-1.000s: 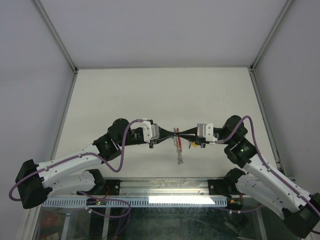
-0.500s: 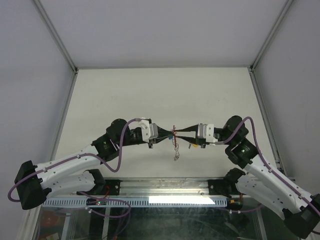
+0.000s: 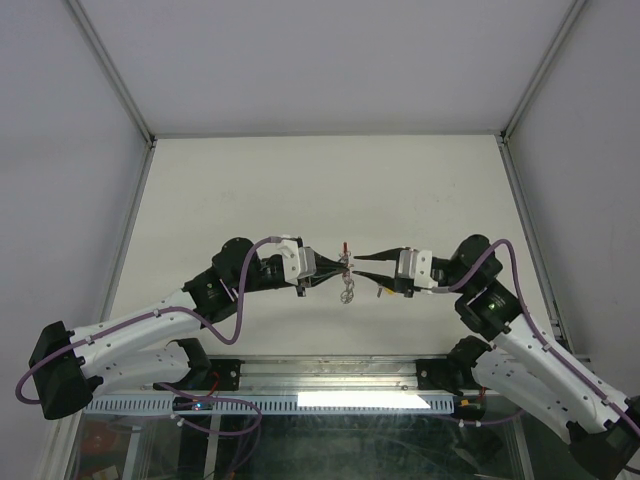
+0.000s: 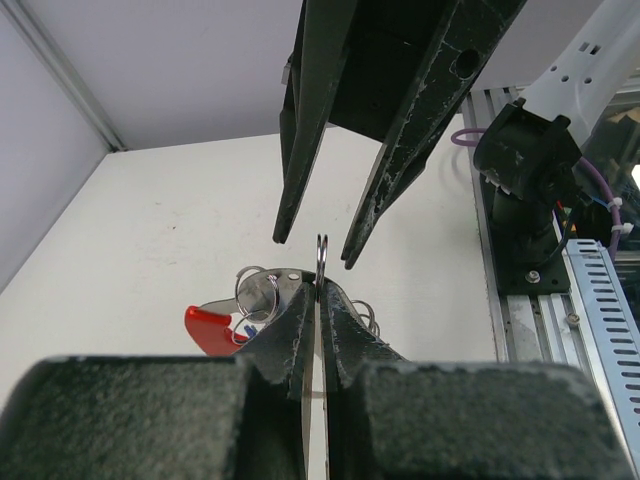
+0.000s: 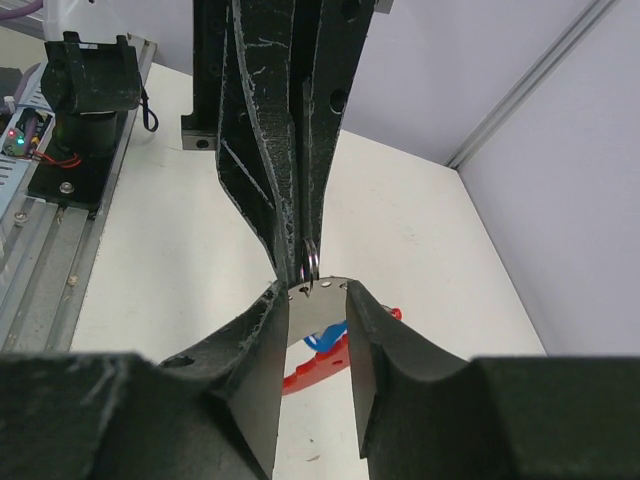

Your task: Put the keys on the keyring

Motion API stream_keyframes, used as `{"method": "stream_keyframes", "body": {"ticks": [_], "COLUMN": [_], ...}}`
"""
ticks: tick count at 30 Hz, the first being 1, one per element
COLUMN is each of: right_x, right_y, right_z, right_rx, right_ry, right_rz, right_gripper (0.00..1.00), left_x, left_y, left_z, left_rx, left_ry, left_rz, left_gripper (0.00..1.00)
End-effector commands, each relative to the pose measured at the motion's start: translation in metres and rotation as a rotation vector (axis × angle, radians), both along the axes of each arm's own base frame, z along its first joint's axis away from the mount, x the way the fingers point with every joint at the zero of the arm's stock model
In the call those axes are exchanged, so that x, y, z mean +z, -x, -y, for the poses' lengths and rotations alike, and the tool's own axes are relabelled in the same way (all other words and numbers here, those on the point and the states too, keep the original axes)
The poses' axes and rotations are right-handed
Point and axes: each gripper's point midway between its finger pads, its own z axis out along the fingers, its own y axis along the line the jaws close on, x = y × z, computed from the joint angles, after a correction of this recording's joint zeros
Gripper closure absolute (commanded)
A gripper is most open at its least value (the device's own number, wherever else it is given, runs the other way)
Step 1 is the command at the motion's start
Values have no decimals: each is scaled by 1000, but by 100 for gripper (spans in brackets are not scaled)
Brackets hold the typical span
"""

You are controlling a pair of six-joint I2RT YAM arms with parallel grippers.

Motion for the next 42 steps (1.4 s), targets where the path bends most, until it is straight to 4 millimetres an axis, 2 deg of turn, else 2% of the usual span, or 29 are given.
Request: {"method": "stream_keyframes", "body": {"ticks": [1,12,16,21,26,27,29,32,37,42], "right_x": [15,19,20,20,18,16,14,7,8,-2], "right_y": [-1,1,3,6,6,5,3,-2,-13,-24], "right_z": [-1,-7,-7,-8,-7,-6,-4,1,10,20], "right_rx": [0,38,46,64,65,57,39,8,-66,-144], "right_ry": [-21,-22,-29,-29,4,21,62,132,231,362], "right_rz": [37,30,25,16,8,5,3,-15,-34,-69], "right_gripper": [68,76,81,99,100,100,100,100,100,100], "left_x": [33,30,29,30,30,30,29,26,18,16], "left_y": [5,5,5,5,-1,-2,-4,-7,-13,-18], "left_z": [2,3,2,2,2,1,0,-1,-1,0], "left_rx": [-25,-30,-27,-27,7,14,29,43,63,83], "left_ry": [78,56,54,55,56,53,51,33,-15,-37], "left_rz": [65,70,68,71,61,60,59,67,78,79], "left_gripper": [100,100,100,100,100,99,88,79,77,74]}}
